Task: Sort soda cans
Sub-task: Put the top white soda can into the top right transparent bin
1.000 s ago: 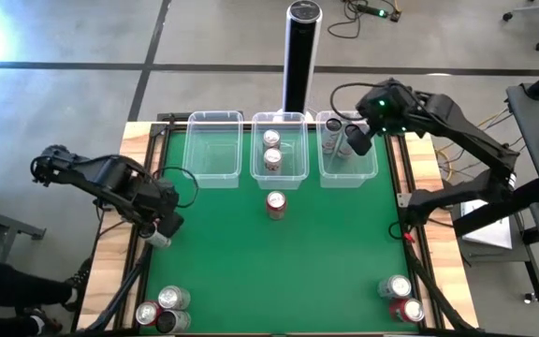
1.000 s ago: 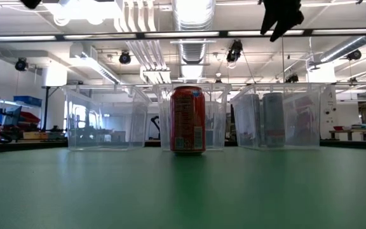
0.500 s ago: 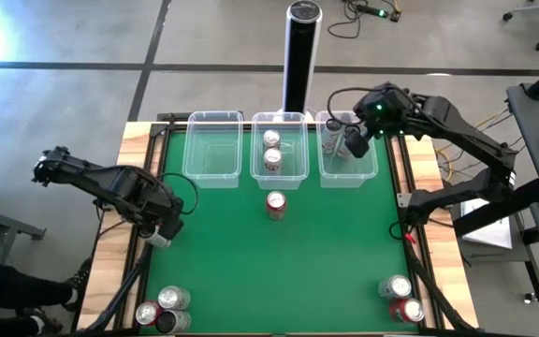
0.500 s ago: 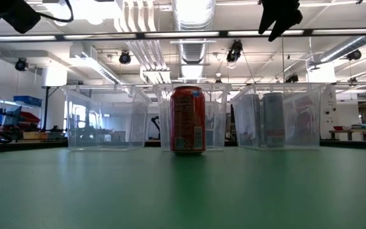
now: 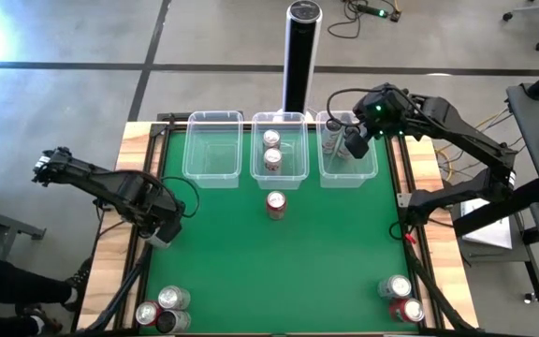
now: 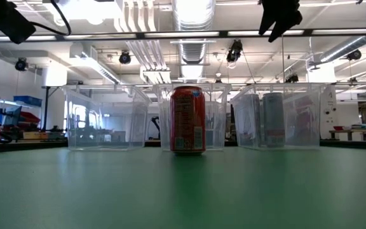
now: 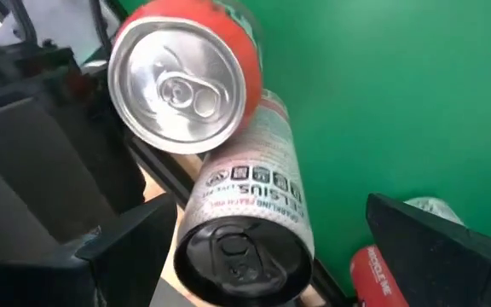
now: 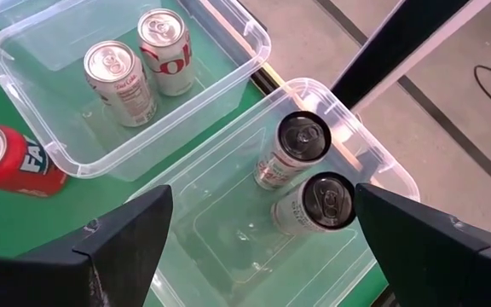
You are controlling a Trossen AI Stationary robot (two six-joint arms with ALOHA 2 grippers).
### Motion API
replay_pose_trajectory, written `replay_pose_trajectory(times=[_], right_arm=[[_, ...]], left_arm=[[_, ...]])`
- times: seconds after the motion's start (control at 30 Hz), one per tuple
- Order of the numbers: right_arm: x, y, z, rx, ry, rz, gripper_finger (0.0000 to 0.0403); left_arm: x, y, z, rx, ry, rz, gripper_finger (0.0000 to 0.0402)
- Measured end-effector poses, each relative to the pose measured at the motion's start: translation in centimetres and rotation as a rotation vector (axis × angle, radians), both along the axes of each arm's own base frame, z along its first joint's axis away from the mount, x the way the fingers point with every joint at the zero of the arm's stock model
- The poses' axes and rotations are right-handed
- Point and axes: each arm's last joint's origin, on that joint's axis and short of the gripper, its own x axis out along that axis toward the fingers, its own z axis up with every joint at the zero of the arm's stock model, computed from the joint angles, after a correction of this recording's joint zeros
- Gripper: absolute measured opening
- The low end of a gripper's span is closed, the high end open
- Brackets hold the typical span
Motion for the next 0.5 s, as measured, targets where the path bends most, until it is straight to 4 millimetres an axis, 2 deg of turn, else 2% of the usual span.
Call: replay_pose_trajectory(times=[0.2,0.5], right_arm=[[0.0,0.0,0.0,0.001,0.002,0.000,0.0361],[0.0,0.0,0.0,0.001,0.003,0.001,0.0361]], left_arm=[[-0.1,-0.2,-0.2,-0.039,0.011,-0.064,0.0366],[-0.9,-1.0,-2.2,-0.080,0.110,-0.154,0.0366]])
